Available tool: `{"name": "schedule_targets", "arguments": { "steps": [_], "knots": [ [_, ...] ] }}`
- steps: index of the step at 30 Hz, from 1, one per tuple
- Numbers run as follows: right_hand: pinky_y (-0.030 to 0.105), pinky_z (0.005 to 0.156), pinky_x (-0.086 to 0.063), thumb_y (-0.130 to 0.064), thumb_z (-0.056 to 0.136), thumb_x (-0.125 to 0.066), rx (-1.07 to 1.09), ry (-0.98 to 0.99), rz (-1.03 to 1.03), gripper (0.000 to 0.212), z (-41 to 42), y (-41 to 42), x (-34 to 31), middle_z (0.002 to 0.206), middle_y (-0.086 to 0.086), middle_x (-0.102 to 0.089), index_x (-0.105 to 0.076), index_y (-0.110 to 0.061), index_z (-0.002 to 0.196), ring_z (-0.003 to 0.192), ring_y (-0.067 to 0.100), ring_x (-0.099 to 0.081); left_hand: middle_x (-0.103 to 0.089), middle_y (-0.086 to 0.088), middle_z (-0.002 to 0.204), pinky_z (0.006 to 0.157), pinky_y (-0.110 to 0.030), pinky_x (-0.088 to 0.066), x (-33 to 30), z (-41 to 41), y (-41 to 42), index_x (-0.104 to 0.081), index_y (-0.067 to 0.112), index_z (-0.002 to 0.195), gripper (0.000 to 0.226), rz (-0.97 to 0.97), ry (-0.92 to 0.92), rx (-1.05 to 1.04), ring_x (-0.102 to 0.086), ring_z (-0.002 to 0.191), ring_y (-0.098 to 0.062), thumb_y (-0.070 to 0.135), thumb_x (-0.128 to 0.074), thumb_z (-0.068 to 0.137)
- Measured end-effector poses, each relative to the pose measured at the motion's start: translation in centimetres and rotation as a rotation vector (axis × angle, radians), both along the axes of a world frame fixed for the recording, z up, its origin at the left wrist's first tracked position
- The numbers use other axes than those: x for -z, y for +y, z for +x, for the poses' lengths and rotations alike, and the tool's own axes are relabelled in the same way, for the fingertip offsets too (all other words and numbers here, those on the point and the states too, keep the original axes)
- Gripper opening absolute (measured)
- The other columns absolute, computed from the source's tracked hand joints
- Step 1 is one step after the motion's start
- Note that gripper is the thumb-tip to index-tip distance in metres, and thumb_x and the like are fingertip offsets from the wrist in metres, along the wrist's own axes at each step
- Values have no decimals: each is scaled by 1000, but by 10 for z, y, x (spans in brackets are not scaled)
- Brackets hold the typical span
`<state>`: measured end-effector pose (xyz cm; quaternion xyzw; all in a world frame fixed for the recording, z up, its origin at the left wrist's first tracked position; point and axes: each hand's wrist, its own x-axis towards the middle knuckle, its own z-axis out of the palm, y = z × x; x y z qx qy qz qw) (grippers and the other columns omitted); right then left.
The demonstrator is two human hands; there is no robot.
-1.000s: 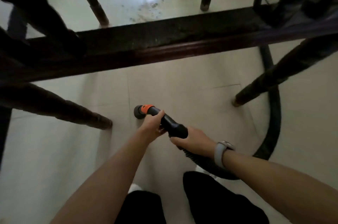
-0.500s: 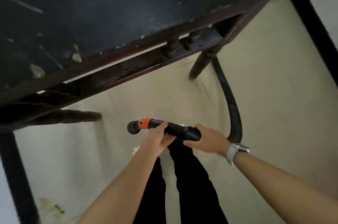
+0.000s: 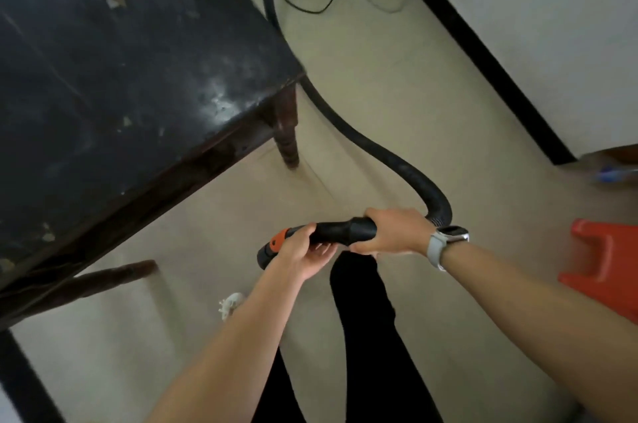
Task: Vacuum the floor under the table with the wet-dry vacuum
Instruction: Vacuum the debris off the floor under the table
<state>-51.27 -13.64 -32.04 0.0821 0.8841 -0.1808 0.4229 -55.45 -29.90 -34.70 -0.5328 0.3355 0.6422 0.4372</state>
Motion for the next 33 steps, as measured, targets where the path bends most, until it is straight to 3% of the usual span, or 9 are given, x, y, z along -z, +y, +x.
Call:
{"name": "schedule_targets", "arguments": {
  "steps": [4, 10, 15, 18, 21, 26, 29, 33],
  "knots": [
    [25, 59, -38, -64, 79, -56, -11, 44, 37, 46, -28, 89, -30, 86, -6, -57, -47, -24, 101, 74, 15, -55, -49, -18, 135, 97, -40, -41, -20, -26, 92, -46, 2, 116, 19, 31, 14, -16, -47, 126, -29, 9, -44, 98],
    [30, 70, -50, -67, 77, -55, 30, 176, 128, 55, -78, 192, -69, 89, -5, -58, -50, -22, 109, 78, 16, -58, -56, -18, 113, 92, -42, -45, -47, -87, 202, -43, 3, 129, 35, 98, 90, 38, -52, 118, -30, 11, -50, 96],
    [31, 76, -51, -68, 77, -54, 102, 286, 175, 57, -129, 236, -94, 92, -5, -58, -49, -24, 113, 82, 15, -58, -57, -17, 117, 93, -43, -46, -74, -150, 258, -41, 6, 132, 38, 134, 208, 15, -56, 107, -30, 11, -50, 96],
    [25, 71, -47, -65, 79, -55, 124, 377, 154, 55, -175, 251, -109, 92, -7, -56, -47, -25, 116, 80, 13, -55, -57, -16, 117, 100, -43, -43, -91, -200, 277, -41, 5, 131, 36, 137, 315, -2, -56, 104, -29, 13, -49, 96],
    [18, 60, -39, -60, 80, -58, 172, 455, 101, 52, -236, 261, -121, 97, -5, -60, -47, -25, 117, 78, 13, -55, -61, -14, 109, 93, -41, -47, -108, -265, 288, -41, 4, 133, 39, 131, 451, -3, -60, 99, -28, 13, -50, 96],
    [29, 76, -52, -53, 79, -65, 223, 573, -46, 54, -351, 260, -133, 102, -5, -59, -47, -22, 120, 86, 13, -59, -61, -9, 101, 86, -39, -49, -135, -388, 287, -38, 9, 135, 45, 38, 614, -9, -61, 94, -25, 14, -54, 94],
    [25, 75, -50, -50, 79, -67, 190, 646, -93, 53, -415, 257, -140, 101, -6, -59, -48, -21, 119, 85, 10, -57, -60, -11, 108, 89, -38, -48, -150, -449, 281, -38, 9, 136, 44, 12, 690, -34, -59, 106, -27, 15, -53, 95],
    [18, 68, -45, -52, 79, -65, 81, 654, -114, 55, -497, 260, -148, 103, -3, -59, -48, -20, 121, 83, 11, -56, -58, -11, 112, 87, -38, -47, -160, -514, 276, -36, 10, 136, 42, -25, 720, -98, -56, 107, -28, 14, -49, 96]
  ]
}}
